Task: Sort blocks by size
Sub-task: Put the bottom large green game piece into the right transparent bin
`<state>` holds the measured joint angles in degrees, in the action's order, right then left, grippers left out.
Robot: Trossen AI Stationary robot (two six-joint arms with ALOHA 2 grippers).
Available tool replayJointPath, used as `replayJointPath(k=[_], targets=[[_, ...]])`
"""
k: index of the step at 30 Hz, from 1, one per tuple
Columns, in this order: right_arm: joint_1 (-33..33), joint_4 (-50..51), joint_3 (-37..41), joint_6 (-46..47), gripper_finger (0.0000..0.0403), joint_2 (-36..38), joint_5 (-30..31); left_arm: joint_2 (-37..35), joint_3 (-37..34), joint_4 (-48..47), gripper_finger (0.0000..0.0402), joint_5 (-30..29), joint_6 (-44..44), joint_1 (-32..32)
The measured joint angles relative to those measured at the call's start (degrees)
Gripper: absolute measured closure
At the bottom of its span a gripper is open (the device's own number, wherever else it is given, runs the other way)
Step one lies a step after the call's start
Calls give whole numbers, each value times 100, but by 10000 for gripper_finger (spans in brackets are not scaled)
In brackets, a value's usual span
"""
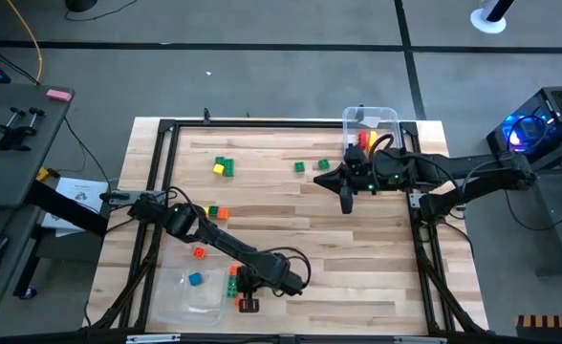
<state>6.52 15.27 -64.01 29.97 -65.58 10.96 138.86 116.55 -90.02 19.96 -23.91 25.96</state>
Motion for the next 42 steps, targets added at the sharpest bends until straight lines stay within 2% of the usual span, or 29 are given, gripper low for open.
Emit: replayJointPath(k=[5,11,15,23,33,36,39,42], targets=[[0,80,0,-1,403,0,-1,5,0,1,401,89,188,17],[0,253,0,-2,403,2,-57,38,-4,1,401,-253,170,37],[0,295,0,1,403,2,-59,38,-24,12,401,-273,348,66],[0,309,0,1,403,2,-63,-9,-712,-102,401,-89,190,109],[0,392,0,-26,403,2,-63,-13,-755,186,401,-194,380,33],[0,413,0,-23,403,2,-66,27,-620,411,401,-262,390,-80],[0,474,0,-2,403,2,-69,12,-186,670,401,-263,265,-245],[0,530,0,1,403,2,-69,12,344,408,401,-351,254,-391]])
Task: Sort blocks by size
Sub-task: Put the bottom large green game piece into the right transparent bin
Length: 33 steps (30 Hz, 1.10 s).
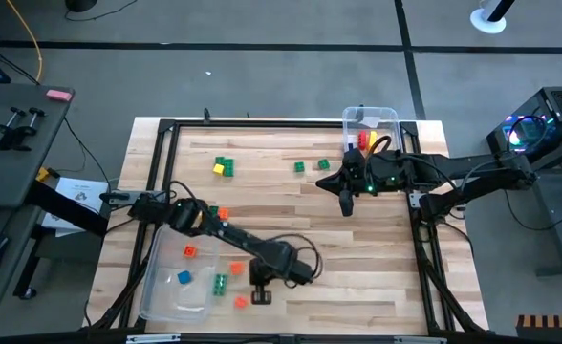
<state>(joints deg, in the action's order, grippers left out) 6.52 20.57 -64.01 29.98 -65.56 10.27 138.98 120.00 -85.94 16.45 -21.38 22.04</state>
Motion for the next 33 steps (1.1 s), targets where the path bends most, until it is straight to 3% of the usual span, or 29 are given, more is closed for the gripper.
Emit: replayJointPath(k=[3,10,17,28,33], targets=[[0,7,0,0,403,-2,2,-95,415,-440,401,-321,61,-53],[0,43,0,0,403,-2,2,-302,165,-370,401,-43,-231,157],[0,122,0,0,403,-3,2,-391,-942,-414,401,-55,-441,539],[0,151,0,-31,403,-4,4,-1757,-2339,70,401,-138,-1031,652],[0,154,0,-21,403,-7,6,-1819,-2882,312,401,-18,-1190,658]])
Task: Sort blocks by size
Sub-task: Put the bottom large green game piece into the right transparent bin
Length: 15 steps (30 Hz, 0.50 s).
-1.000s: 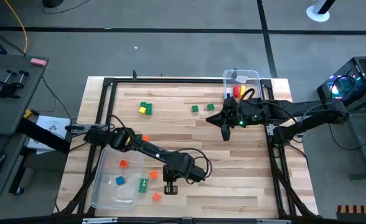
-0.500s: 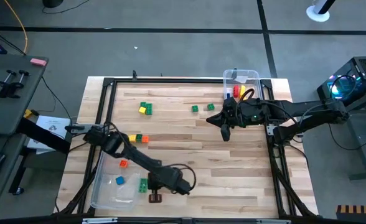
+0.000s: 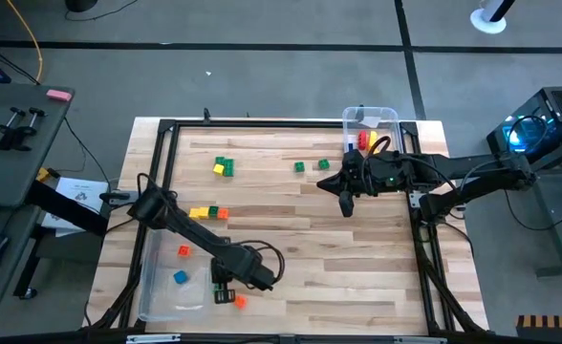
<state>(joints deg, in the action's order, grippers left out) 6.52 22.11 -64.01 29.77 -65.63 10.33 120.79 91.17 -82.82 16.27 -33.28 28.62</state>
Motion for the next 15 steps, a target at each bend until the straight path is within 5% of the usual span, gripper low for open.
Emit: replayJointPath(k=[15], targets=[[0,9,0,21,403,0,26,7,-358,1721,401,271,-723,37]])
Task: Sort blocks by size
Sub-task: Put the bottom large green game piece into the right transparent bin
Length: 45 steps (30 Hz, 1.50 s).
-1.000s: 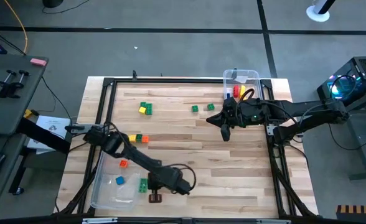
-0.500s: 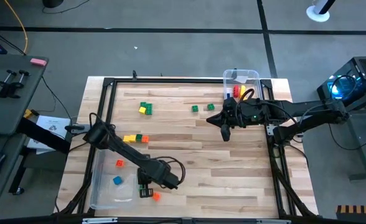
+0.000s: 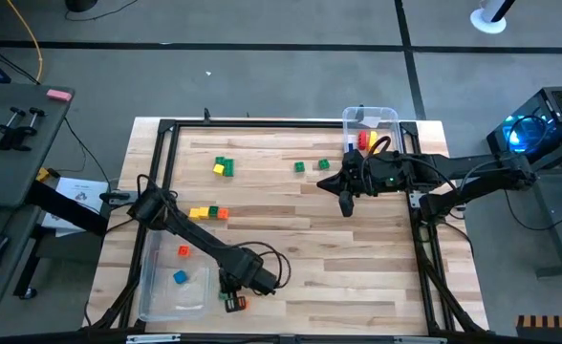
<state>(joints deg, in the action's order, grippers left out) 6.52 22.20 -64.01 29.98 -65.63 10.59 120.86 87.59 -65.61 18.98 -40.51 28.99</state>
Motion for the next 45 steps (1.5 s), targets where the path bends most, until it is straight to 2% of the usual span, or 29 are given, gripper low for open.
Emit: replayJointPath(k=[5,15,18,22,26,31,34,39,45], targets=[[-1,0,0,4,403,0,50,-6,176,462,401,-510,-191,-357],[0,33,0,150,403,0,54,18,542,1613,401,-1100,-216,-1030],[0,33,0,153,403,0,57,18,653,1576,401,-1199,-13,-1240],[0,33,0,153,403,0,69,-120,980,1030,401,-1123,42,-1478],[0,74,0,154,403,0,-18,-594,1012,956,402,-1593,-226,-1109],[0,216,0,154,403,0,-18,-721,836,967,392,-2952,-1583,-247],[0,236,0,154,403,0,-19,-655,778,960,365,-3245,-2091,69],[0,240,0,154,403,0,-21,-460,759,943,283,-2962,-2763,95],[0,243,0,164,403,0,-26,-299,760,942,176,-2796,-2990,-54]])
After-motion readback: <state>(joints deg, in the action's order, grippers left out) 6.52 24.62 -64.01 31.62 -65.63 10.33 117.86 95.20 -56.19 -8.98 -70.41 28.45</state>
